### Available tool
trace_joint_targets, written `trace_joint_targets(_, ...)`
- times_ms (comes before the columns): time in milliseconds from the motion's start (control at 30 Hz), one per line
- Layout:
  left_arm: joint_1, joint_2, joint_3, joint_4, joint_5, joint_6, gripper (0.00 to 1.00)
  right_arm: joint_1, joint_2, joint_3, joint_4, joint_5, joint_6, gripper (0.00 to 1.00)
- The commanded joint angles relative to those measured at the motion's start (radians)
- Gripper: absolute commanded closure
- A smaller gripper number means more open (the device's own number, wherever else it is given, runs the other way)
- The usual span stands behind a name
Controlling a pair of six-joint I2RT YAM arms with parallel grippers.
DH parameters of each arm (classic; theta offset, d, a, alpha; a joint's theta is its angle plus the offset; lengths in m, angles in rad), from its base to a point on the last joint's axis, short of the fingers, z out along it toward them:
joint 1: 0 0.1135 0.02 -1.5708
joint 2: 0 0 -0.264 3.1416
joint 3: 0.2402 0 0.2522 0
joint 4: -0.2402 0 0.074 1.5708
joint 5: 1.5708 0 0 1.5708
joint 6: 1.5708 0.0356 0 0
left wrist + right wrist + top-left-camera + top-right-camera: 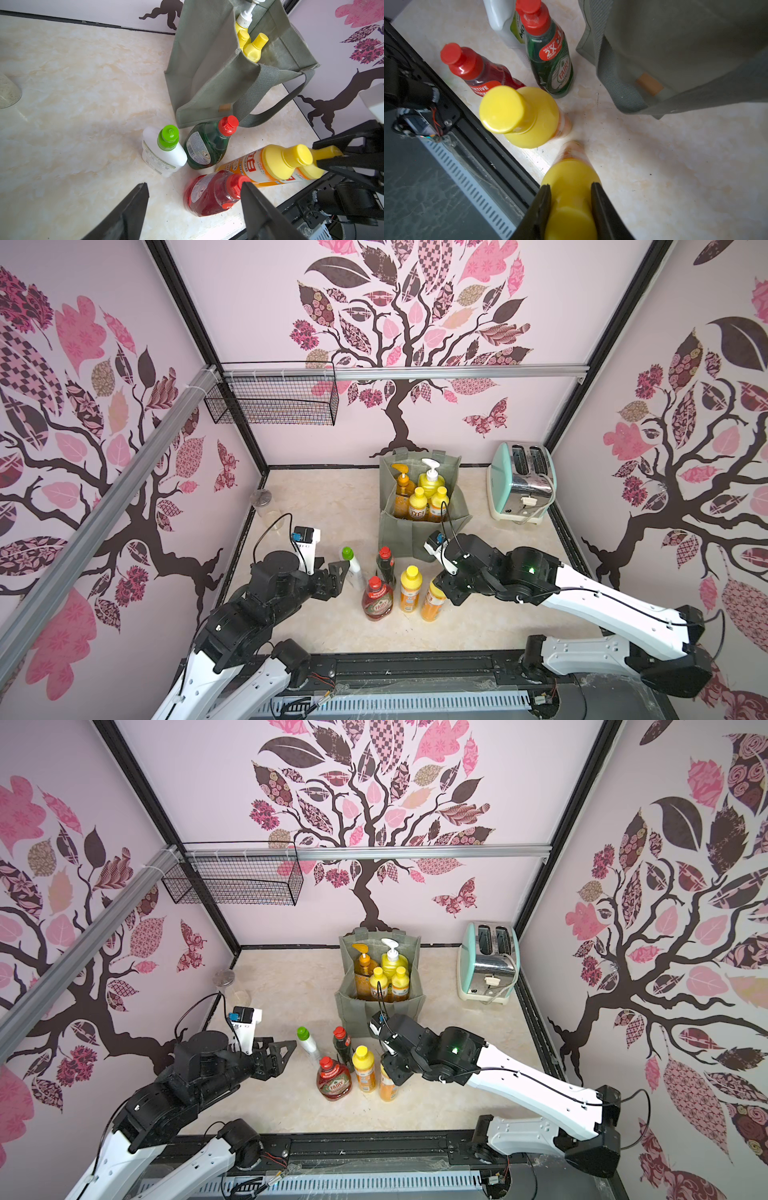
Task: Pack dish soap into the shopping bag
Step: Pick up the bottle of dish soap at the center of the board, then place the bottle of dish soap in the shopping bag.
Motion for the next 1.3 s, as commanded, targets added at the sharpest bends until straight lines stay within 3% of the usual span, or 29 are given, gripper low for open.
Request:
trace_joint_targets(0,-0.003,-0.006,-0.009,-0.004,0.009,0.01,0.24,0.006,-0.027,0.035,-0.051,0.035,0.008,0.86)
trace_joint_targets(200,-0.003,-0.017,-0.011,-0.008,0.009,0.009,0.24,0.005,-0.035,0.117,-0.113,0.083,0.006,0.9)
trace_joint_targets(267,-0.003,-0.02,-0.01,-0.008,0.009,0.007,0.24,0.006,-0.036,0.169,-0.14,0.089,0.0,0.96)
trace_joint_targets(300,-0.002,-0.02,-0.01,-0.008,0.009,0.007,0.24,0.006,-0.035,0.206,-0.157,0.092,-0.005,1.0)
trace_joint_targets(500,-0.002,0.007,0.006,0.014,0.024,0.002,0.24,0.005,0.011,0.48,-0.259,0.131,-0.065,1.0)
trace_joint_targets(933,-0.003,0.407,0.236,0.255,0.177,0.004,0.24,0.005,0.272,1.167,-0.36,0.128,-0.202,1.0)
trace_joint_targets(1133,-0.004,0.595,0.299,0.33,0.213,0.01,0.26,0.005,0.27,1.182,-0.232,0.142,-0.237,1.0)
trace_joint_targets(1267,-0.003,0.656,0.302,0.344,0.188,0.02,0.36,0.003,0.261,1.182,-0.134,0.196,-0.278,1.0)
